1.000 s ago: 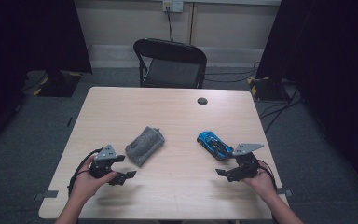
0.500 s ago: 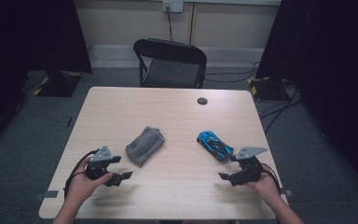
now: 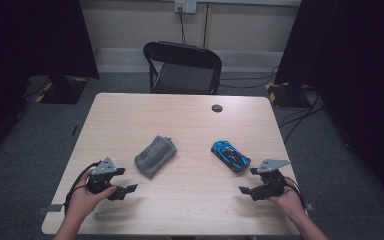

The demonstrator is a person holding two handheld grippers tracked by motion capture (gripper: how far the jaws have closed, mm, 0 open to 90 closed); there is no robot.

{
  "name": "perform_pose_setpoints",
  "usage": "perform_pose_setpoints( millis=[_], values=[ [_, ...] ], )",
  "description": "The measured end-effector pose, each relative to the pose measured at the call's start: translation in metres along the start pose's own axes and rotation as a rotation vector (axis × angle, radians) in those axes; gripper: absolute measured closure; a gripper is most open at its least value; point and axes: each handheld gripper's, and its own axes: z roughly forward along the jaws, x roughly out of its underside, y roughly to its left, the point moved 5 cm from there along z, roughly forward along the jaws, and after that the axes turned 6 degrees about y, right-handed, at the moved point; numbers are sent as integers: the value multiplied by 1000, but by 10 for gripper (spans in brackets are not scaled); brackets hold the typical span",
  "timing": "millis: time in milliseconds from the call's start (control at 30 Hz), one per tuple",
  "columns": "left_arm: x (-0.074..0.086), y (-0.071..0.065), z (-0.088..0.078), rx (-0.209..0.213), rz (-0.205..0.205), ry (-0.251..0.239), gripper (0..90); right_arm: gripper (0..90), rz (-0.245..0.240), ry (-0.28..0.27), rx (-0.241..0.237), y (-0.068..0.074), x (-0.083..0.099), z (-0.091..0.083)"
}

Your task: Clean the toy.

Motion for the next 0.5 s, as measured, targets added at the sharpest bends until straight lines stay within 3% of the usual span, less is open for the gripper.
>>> perform_pose_setpoints(
  millis=[133, 500],
  values=[
    [6, 4, 0, -10, 5, 19, 182, 130, 5, -6, 27, -5, 6, -1],
    [18, 12, 0, -23, -1, 39, 184, 128, 19, 3, 30, -10, 16, 2]
  ],
)
